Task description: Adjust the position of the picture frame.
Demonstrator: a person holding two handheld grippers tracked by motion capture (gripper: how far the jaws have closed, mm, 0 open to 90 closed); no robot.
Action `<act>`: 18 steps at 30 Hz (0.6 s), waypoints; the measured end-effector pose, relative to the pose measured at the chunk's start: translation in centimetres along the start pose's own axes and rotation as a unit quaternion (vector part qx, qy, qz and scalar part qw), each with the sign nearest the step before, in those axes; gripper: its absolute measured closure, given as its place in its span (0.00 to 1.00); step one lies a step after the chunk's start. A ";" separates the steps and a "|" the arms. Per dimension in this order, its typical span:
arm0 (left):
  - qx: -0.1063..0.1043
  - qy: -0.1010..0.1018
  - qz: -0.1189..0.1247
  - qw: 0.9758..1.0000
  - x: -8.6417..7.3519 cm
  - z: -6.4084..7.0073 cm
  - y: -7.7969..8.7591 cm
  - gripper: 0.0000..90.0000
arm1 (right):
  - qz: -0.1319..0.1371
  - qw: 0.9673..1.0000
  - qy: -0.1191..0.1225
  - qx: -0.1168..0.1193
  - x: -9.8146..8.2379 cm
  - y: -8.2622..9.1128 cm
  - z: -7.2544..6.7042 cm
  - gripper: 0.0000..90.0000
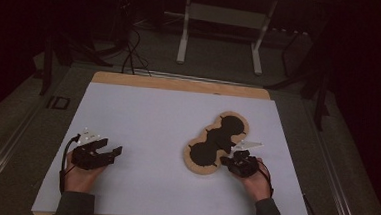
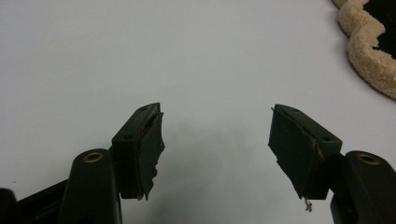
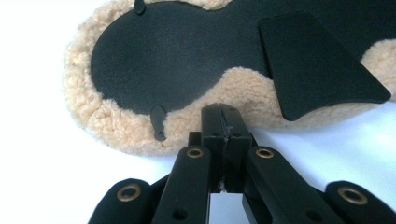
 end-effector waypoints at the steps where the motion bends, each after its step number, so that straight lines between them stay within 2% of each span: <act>1: 0.000 0.000 -0.001 1.000 0.0 0.0 0.0 0.40 | 0.001 1.000 0.001 0.001 0.1 -0.1 -0.1 1.00; 5: 0.002 -0.003 -0.001 1.000 0.0 0.0 0.0 0.40 | 0.001 1.000 0.001 0.008 0.3 -0.3 -0.6 1.00; 18: 0.003 -0.006 -0.004 1.000 0.0 0.0 -0.2 0.43 | -0.003 0.999 0.025 0.021 1.8 -1.9 -2.9 1.00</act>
Point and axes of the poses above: each handheld gripper's, and its own axes: y roughly backward along the jaws, x roughly out of its top, z roughly to its right, the point moved 8 cm from there along -y, roughly forward along the jaws, and after that the axes turned 1 degree about -z, right-handed, at the moved point
